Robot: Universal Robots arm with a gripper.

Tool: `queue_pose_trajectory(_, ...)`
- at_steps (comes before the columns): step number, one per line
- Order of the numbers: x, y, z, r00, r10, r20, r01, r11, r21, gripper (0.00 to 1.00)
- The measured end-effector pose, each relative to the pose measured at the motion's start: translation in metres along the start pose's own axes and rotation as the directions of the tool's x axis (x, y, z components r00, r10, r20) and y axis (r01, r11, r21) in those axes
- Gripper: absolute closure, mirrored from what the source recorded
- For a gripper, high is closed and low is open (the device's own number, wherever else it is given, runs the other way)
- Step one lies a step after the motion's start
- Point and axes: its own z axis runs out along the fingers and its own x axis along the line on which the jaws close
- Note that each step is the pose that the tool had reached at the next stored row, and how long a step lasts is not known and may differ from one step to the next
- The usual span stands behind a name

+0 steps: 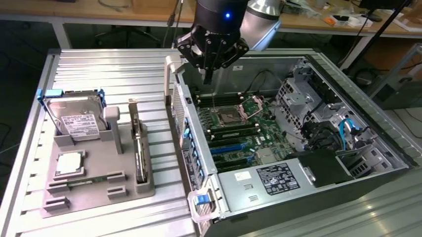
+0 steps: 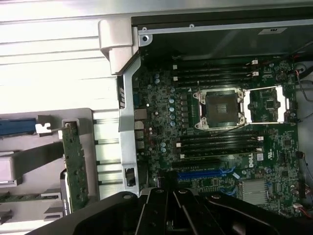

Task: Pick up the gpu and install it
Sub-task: 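Reach for the gpu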

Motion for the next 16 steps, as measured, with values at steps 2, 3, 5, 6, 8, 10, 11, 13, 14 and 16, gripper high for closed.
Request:
queue_pose_trajectory(2, 0.004, -0.0003, -0.0001, 1.0, 0.0, -0.0001, 0.0, 1.0, 0.0001, 0.89)
queue_pose_trajectory(3, 0.006, -0.0004, -0.0002, 1.0, 0.0, 0.0, 0.0, 1.0, 0.0, 0.89)
queue_pose_trajectory(5, 0.01, -0.0007, -0.0003, 1.0, 0.0, 0.0, 0.0, 1.0, 0.0001, 0.89)
queue_pose_trajectory(6, 0.012, -0.0009, -0.0003, 1.0, 0.0, -0.0001, 0.0, 1.0, 0.0001, 0.89)
queue_pose_trajectory(8, 0.015, -0.0011, -0.0004, 1.0, 0.0, -0.0001, 0.0, 1.0, 0.0001, 0.89)
queue_pose_trajectory(10, 0.019, -0.0015, -0.0005, 1.0, 0.0, 0.0, 0.0, 1.0, 0.0, 0.89)
queue_pose_trajectory(11, 0.021, -0.0016, -0.0005, 1.0, 0.0, 0.0, 0.0, 1.0, -0.0001, 0.89)
queue_pose_trajectory(13, 0.026, -0.002, -0.0007, 1.0, 0.0, 0.0, 0.0, 1.0, 0.0, 0.89)
queue_pose_trajectory(14, 0.032, -0.0024, -0.0009, 1.0, 0.0, 0.0, 0.0, 1.0, 0.0, 0.89)
queue_pose_trajectory(16, 0.036, -0.0027, -0.001, 1.0, 0.0, -0.0001, 0.0, 1.0, 0.0001, 0.89)
